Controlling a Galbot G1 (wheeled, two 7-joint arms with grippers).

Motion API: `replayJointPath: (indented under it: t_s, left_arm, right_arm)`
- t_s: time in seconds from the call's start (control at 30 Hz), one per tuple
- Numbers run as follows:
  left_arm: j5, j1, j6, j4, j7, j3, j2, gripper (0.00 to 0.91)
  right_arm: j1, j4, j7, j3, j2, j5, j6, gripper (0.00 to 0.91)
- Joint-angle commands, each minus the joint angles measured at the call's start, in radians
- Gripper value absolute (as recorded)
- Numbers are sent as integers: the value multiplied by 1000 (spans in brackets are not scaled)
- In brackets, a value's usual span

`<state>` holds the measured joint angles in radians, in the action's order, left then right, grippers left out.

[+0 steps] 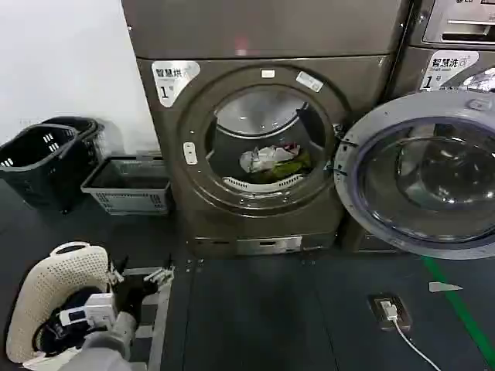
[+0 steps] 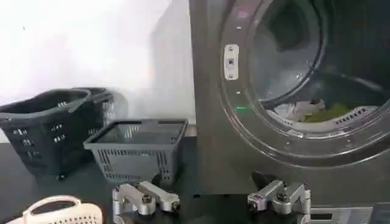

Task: Grasp the clothes from the dryer.

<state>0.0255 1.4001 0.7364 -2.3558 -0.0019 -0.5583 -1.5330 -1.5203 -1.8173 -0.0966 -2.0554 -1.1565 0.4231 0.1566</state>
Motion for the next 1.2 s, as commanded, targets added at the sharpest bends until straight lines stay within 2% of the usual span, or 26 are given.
replayJointPath:
  t_s: [0.03, 0.1, 1.2]
  left_arm:
    - [-1, 1, 49, -1, -1, 1, -1, 907]
    - [-2, 2, 49, 0, -1, 3, -1, 907]
    - [-9, 3, 49, -10, -1, -1, -2, 907]
  right_arm:
    - [-4, 17, -17, -2, 1, -16, -49, 907]
    - [-6, 27, -7, -2, 1, -31, -71, 907]
    - [-30, 61, -22, -16, 8, -26, -58, 907]
